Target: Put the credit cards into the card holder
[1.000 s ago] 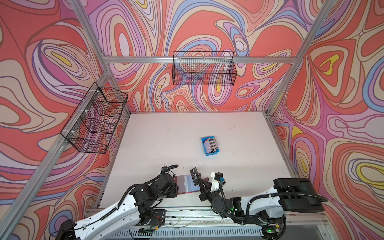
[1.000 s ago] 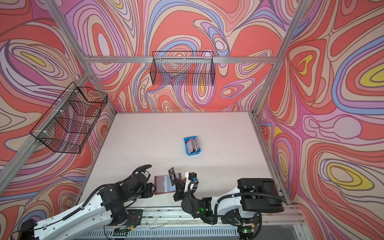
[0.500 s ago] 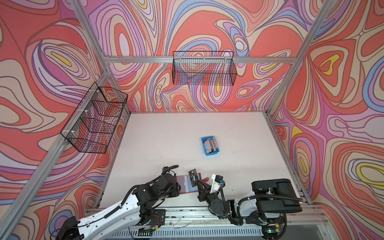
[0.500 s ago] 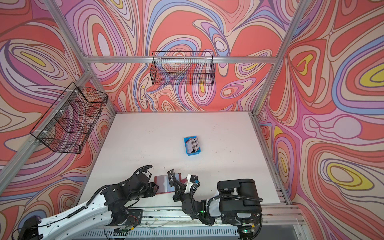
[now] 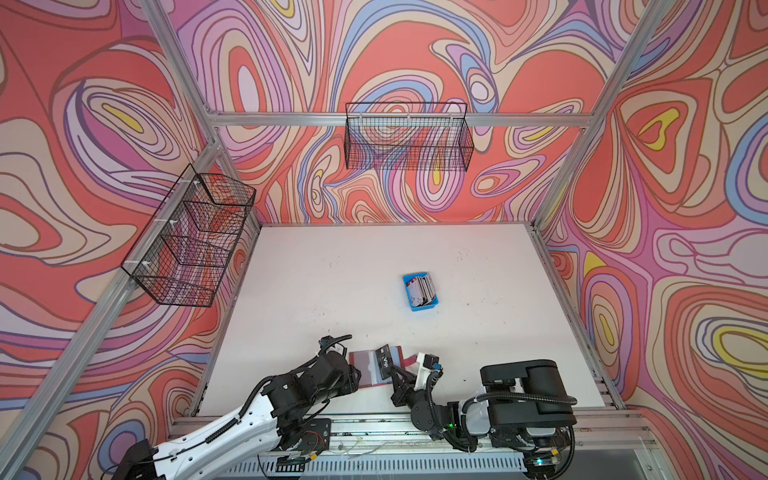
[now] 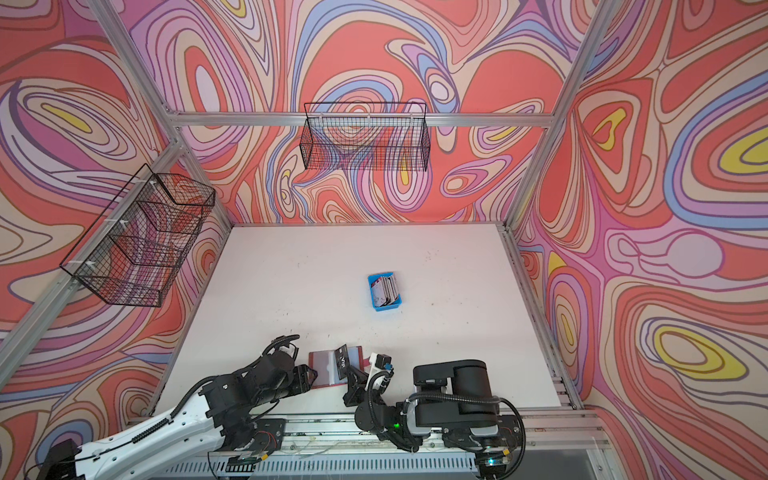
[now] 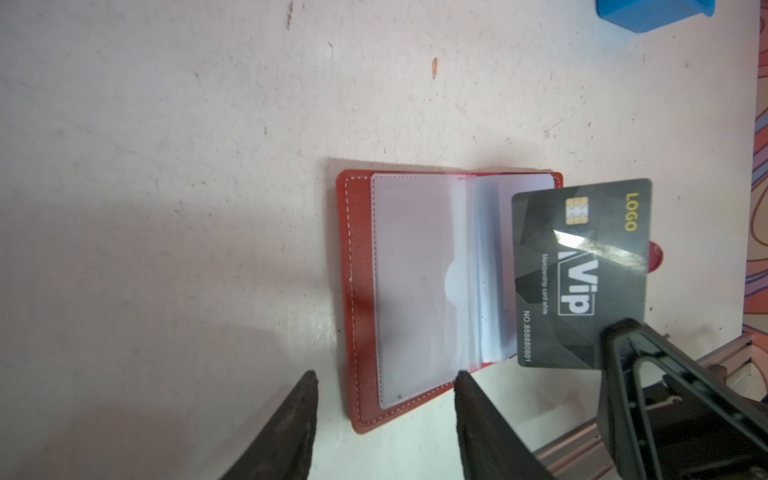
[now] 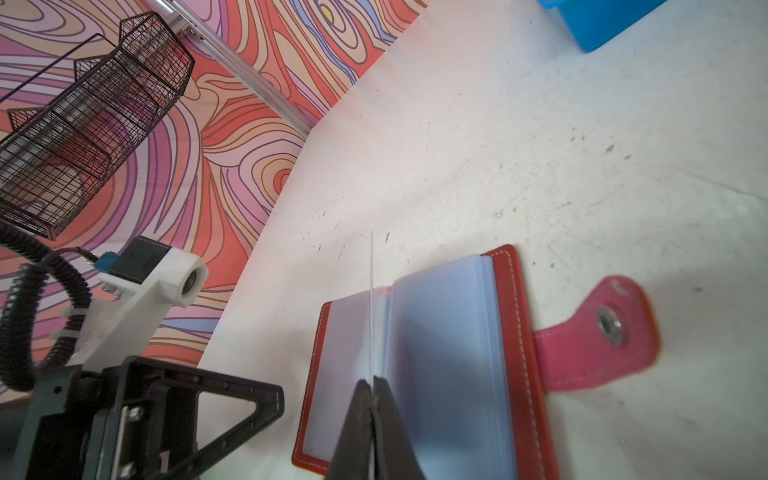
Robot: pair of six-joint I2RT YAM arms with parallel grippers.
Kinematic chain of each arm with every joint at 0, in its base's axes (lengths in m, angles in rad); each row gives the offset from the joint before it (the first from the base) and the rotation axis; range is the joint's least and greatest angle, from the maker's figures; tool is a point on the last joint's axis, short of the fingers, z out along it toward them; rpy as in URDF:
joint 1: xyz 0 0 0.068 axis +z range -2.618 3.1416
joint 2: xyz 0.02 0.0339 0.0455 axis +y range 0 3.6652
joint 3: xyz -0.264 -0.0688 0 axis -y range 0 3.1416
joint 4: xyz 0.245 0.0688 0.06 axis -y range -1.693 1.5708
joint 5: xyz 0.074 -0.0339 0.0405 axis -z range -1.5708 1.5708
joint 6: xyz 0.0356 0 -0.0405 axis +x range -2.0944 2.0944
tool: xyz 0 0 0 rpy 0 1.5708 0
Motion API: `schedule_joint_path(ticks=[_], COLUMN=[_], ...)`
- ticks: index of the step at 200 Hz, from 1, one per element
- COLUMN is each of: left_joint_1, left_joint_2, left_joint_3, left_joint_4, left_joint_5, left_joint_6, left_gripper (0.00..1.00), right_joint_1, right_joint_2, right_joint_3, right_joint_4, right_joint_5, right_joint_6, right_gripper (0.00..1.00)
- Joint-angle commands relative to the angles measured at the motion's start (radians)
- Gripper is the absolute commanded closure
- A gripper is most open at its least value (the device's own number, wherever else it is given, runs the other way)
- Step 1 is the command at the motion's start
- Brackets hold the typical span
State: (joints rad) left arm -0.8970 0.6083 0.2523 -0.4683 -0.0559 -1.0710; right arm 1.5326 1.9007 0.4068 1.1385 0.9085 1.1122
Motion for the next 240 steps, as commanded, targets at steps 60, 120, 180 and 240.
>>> schedule_joint_path(ticks=[60,120,180,240], left_joint_1=[-0.002,-0.003,-0.003,-0.002], left_joint_2=[0.046,0.07,0.064,0.078], left_joint_3=[-0.018,-0.021,-0.025,-0.03], left_joint_4=[0.063,0.078,0.08,0.094], left_joint_5=[-0.029,-0.035,-0.035,-0.031], left_joint_6=[-0.03,-0.026,-0.027,-0.026], left_gripper=[0.44,0.44,0.44,0.44], right_joint_1=[-0.022,-0.028,-0.028,-0.028], right_joint_2=[0.039,0.064,0.028,0.024], right_joint_3=[0.035,0.071,0.099,0.105], right_joint_4=[-0.018,-0.087,-0.26,-0.283], right_joint_5=[-0.039,-0.058,-0.027,-0.025], right_joint_6=[0.067,0.12,0.202,0.224], right_gripper=[1.0,1.0,1.0,1.0])
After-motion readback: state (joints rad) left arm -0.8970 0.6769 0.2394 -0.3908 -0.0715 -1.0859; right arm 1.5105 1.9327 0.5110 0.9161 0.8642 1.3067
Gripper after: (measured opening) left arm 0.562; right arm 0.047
